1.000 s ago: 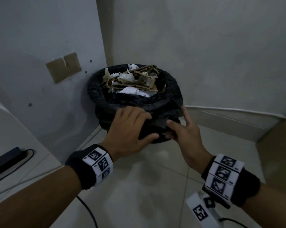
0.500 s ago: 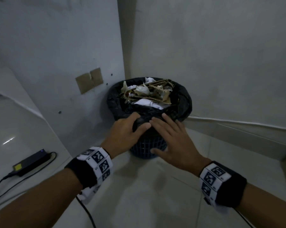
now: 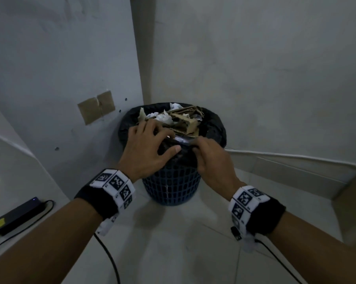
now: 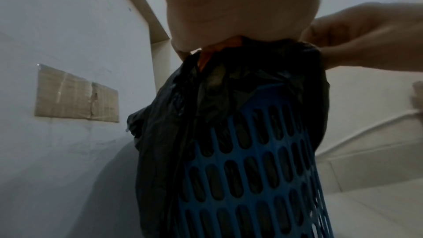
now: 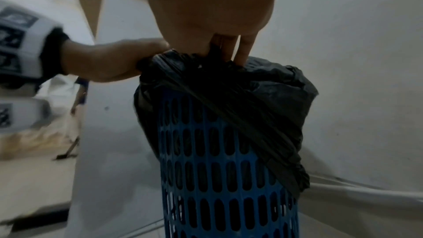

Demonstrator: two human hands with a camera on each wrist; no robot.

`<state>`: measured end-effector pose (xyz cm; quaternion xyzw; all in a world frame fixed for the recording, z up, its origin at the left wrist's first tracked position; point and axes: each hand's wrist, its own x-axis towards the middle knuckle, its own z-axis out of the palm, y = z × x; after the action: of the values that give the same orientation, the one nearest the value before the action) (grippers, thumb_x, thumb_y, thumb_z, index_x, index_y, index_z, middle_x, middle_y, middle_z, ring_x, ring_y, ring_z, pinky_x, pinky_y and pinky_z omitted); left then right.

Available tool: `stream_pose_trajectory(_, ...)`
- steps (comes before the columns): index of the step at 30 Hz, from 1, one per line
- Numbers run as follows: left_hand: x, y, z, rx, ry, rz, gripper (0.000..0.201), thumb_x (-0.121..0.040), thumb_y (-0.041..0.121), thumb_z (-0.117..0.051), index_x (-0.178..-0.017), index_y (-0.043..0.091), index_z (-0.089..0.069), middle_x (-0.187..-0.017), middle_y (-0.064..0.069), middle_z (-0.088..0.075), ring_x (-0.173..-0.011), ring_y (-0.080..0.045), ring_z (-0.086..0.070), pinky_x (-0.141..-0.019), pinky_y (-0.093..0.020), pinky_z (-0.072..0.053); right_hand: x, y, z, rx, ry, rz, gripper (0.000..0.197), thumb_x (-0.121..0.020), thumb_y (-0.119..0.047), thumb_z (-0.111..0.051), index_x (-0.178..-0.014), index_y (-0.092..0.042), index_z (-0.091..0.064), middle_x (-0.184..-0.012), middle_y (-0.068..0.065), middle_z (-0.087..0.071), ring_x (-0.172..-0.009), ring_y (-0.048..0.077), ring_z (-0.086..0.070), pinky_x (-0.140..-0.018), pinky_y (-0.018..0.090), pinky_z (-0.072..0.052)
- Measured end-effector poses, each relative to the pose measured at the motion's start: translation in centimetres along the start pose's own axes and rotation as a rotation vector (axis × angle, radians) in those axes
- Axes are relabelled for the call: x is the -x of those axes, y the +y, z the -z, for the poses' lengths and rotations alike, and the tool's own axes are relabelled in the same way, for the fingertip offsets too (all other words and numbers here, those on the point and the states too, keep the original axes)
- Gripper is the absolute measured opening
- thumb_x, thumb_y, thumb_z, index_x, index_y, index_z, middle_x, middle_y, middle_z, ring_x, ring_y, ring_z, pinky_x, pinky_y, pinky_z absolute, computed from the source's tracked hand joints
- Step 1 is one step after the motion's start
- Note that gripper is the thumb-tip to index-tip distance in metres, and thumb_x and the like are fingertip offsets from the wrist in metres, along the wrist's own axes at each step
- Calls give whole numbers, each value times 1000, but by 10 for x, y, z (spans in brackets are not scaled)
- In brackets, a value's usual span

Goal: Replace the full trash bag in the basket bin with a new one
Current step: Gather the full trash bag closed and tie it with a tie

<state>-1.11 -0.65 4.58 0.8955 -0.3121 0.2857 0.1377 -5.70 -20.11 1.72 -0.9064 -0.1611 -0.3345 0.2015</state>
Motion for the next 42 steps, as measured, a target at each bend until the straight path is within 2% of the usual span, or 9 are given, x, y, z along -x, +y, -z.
stream_pose_trajectory(5,10,15,-7,-41,-18,-169,43,-98,44,-34,-130,23,-55,-124,-1,-56,-116,-21,-49,-95,-37,-35,-12,19,-3,-7,109,-181,10,-94,-19,-53,-95,-16,-62,-87,3,-66,-79,24,-54,-63,30,-33)
stream_pose_trajectory(12,12,34,-33,-108,-208,30,54,-98,52,-15,-124,22,-51,-110,0,-58,-94,-25,-55,-79,-38,-39,2,39,-1,-150,144,-393,29,-95,-48,-46,-93,-19,-47,-88,-2,-48,-82,17,-46,-70,28,-36)
stream_pose_trajectory(18,4,39,-37,-51,-142,93,49,-97,50,-14,-103,23,-55,-90,-1,-58,-81,-26,-56,-69,-35,-36,14,49,-1,-779,-453,-1149,55,-91,-70,-13,-124,-32,-36,-97,16,-72,-79,28,-68,-68,33,-53)
stream_pose_trajectory(21,6,40,-40,-3,-77,64,42,-99,46,-23,-93,21,-56,-79,-1,-56,-71,-25,-55,-61,-31,-33,9,45,-1,-1068,-476,-1249,57,-98,-60,-20,-123,-19,-51,-108,20,-68,-90,32,-66,-74,37,-54)
stream_pose_trajectory(25,6,38,-43,33,-34,76,41,-99,47,-25,-87,21,-55,-75,1,-55,-69,-23,-54,-60,-30,-29,3,42,8,-1115,-380,-1284,24,-102,-19,-36,-97,-11,-58,-87,12,-62,-72,23,-60,-70,35,-52)
stream_pose_trajectory(30,5,36,-40,65,-53,93,50,-96,55,-20,-85,23,-58,-75,4,-56,-71,-19,-55,-60,-31,-34,-12,45,31,-934,-118,-1196,17,-96,1,-44,-107,-11,-43,-72,13,-47,-53,20,-43,-48,28,-40)
stream_pose_trajectory(33,4,31,-35,161,-13,103,49,-97,53,-24,-78,23,-58,-68,9,-46,-65,-16,-53,-56,-29,-34,-28,39,51,-740,-42,-1057,25,-95,-2,-49,-117,-13,-42,-71,13,-53,-54,20,-50,-45,27,-45)
stream_pose_trajectory(37,2,14,-32,221,26,213,54,-95,56,-25,-69,22,-57,-60,6,-52,-55,-13,-52,-46,-28,-37,-51,28,45,-546,6,-863,10,-94,-8,-51,-96,-14,-58,-76,6,-64,-58,15,-59,-54,27,-47)
stream_pose_trajectory(42,8,-6,-20,199,188,94,40,-97,36,-43,-60,21,-43,-47,11,-33,-43,-13,-37,-53,-23,-24,-24,8,23,-14,-176,-73,34,-93,-45,-49,-113,-19,-59,-100,-2,-65,-88,14,-56,-73,29,-40)
